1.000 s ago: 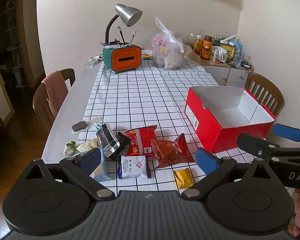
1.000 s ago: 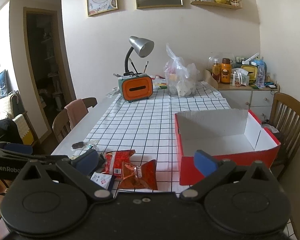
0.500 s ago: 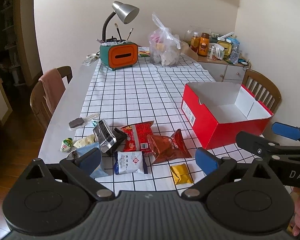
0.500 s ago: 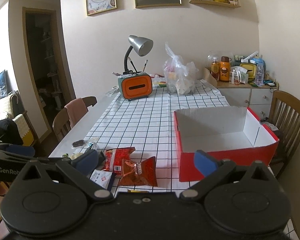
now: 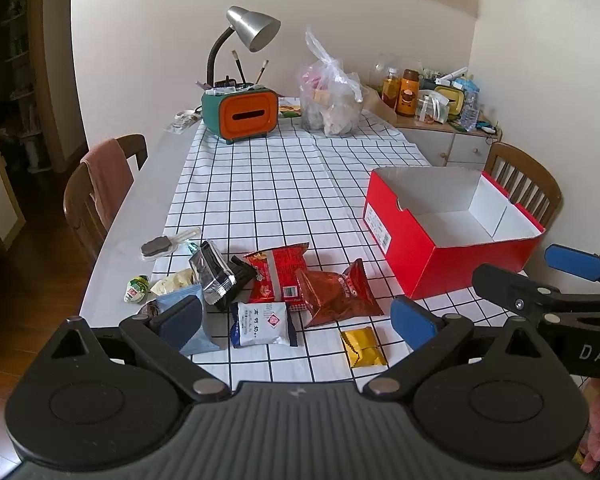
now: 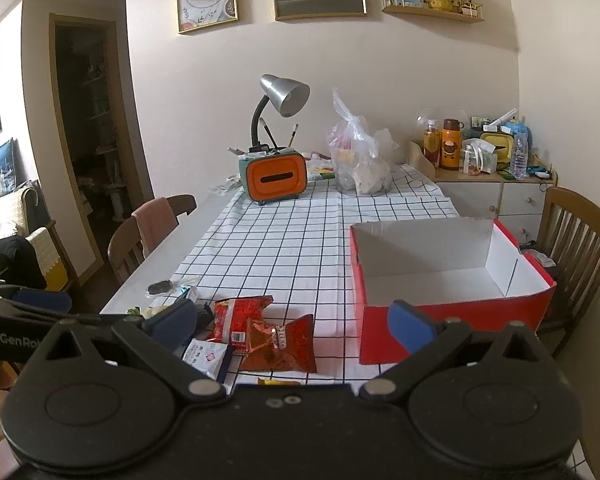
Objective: Organize snacks
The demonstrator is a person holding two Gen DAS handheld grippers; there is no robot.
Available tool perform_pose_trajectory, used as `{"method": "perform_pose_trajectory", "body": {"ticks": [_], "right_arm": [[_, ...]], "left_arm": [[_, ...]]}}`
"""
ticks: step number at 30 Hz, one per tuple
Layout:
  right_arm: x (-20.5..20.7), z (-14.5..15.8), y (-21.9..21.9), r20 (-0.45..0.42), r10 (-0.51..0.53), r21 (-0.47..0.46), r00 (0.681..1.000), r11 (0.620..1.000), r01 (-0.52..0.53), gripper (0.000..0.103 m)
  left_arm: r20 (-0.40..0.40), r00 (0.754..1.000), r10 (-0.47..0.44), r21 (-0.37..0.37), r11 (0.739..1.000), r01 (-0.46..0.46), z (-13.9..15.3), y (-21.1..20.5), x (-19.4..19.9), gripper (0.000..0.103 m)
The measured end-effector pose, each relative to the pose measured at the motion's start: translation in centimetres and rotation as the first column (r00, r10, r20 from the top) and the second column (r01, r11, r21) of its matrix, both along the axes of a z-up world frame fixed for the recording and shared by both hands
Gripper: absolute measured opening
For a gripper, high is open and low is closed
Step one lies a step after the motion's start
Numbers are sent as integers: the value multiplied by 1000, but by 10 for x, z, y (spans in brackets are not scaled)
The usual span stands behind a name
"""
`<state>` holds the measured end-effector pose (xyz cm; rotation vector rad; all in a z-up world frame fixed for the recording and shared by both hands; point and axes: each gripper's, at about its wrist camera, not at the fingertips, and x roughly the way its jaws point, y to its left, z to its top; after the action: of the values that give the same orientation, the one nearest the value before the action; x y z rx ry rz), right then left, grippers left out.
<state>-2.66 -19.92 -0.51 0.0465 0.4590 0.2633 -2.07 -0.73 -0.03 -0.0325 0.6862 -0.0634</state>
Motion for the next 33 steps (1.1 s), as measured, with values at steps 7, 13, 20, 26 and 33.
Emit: {"method": "perform_pose_trajectory", "body": {"ticks": [7, 13, 20, 26, 33], "right_arm": [[-1, 0, 0, 0, -4, 1, 1000, 1000, 4, 103], [0, -1, 0, -2, 0, -5, 1000, 1000, 0, 103], [8, -6, 0, -12, -2, -26, 1000, 1000, 2, 103], [24, -15, 0, -35, 17, -52, 999, 998, -19, 102], [50, -36, 4, -95, 73, -68, 993, 995, -79, 100]], "left_arm": [[-2, 1000, -4, -1, 1000, 4, 1, 1, -1, 101], [-14, 1000, 6, 3, 1000, -6, -2, 0, 1, 101], [-46, 999, 14, -12, 1000, -15, -11, 1, 12, 101], [-89, 996, 23, -14, 1000, -24, -25, 1, 28, 101], [-162, 985, 63, -5, 998, -65, -47, 13, 50, 101]]}}
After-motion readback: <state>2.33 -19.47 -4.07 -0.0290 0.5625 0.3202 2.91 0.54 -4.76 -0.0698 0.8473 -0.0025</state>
